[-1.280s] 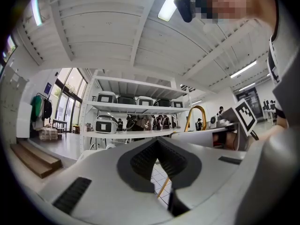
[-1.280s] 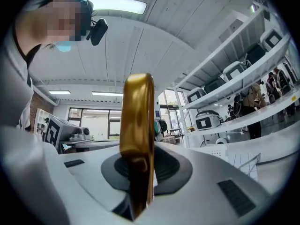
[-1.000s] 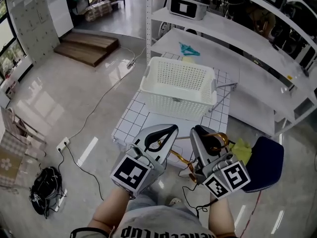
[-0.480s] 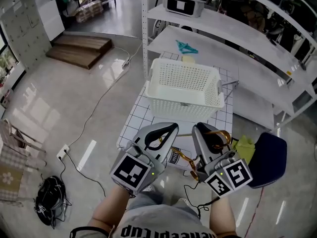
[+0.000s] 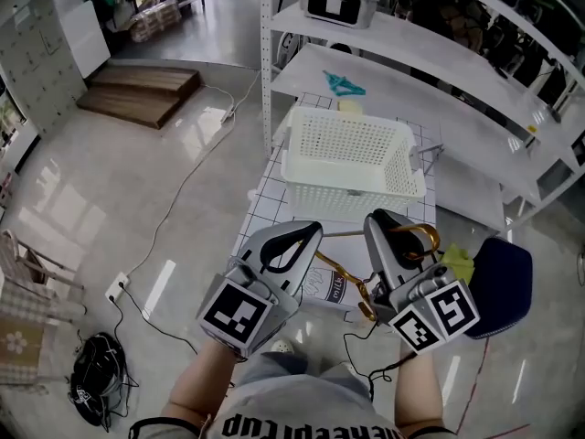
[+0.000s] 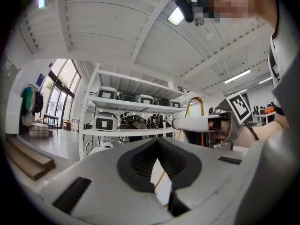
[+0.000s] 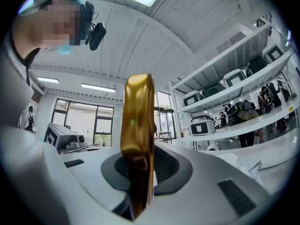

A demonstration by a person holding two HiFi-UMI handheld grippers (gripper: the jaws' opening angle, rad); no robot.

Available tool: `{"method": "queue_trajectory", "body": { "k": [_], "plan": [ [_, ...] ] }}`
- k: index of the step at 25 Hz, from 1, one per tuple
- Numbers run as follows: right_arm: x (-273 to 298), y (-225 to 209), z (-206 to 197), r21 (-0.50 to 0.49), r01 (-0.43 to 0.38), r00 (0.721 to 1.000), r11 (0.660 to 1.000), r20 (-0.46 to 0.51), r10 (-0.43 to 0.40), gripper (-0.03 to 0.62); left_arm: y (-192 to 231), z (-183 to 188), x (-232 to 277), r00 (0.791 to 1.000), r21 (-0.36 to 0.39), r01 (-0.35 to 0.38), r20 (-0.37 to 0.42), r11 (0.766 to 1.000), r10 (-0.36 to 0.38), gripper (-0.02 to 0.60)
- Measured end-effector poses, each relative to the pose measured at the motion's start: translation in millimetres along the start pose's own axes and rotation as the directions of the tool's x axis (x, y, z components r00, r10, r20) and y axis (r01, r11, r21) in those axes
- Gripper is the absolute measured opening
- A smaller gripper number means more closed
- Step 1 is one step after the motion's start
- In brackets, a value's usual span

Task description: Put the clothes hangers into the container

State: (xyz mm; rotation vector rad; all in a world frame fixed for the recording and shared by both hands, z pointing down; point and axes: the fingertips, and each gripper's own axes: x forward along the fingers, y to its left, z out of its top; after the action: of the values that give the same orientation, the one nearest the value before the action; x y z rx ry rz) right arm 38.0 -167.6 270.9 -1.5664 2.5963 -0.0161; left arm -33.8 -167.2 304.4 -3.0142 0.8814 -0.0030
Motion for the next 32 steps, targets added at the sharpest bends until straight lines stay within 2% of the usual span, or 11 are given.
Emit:
{"method": "queue_trajectory", "body": {
  "k": [6, 19, 23, 26, 32],
  "plan": [
    [12, 9, 21, -0.026, -0.007, 1.0, 1.0, 0.026, 0.008, 0.055, 13, -1, -15, 1.0, 0.017, -0.001, 0.018, 1.0, 0.001, 0.014],
    [23, 7, 82, -0.052, -0.04, 0.992, 0.998, 0.114, 0.046, 0.055, 25, 0, -27, 1.0, -0.017, -0.021, 0.019, 1.0, 0.022, 0.014],
    [28, 7, 96, -0.072, -0.056, 0.99, 0.996, 0.127, 0.065, 0.055, 34, 7, -25, 0.996, 0.036, -0.038, 0.076, 0.999, 0.035, 0.014],
    [34, 6, 108, -0.078, -0.073, 0.986, 0.994, 0.142, 0.083, 0.055, 37, 11, -21, 0.995, 0.043, -0.041, 0.092, 0.998, 0.037, 0.014],
    [44, -1, 130, -0.094, -0.095, 0.979, 0.991, 0.174, 0.11, 0.055, 40, 11, -12, 0.997, 0.019, -0.043, 0.069, 0.999, 0.042, 0.014]
  ]
}}
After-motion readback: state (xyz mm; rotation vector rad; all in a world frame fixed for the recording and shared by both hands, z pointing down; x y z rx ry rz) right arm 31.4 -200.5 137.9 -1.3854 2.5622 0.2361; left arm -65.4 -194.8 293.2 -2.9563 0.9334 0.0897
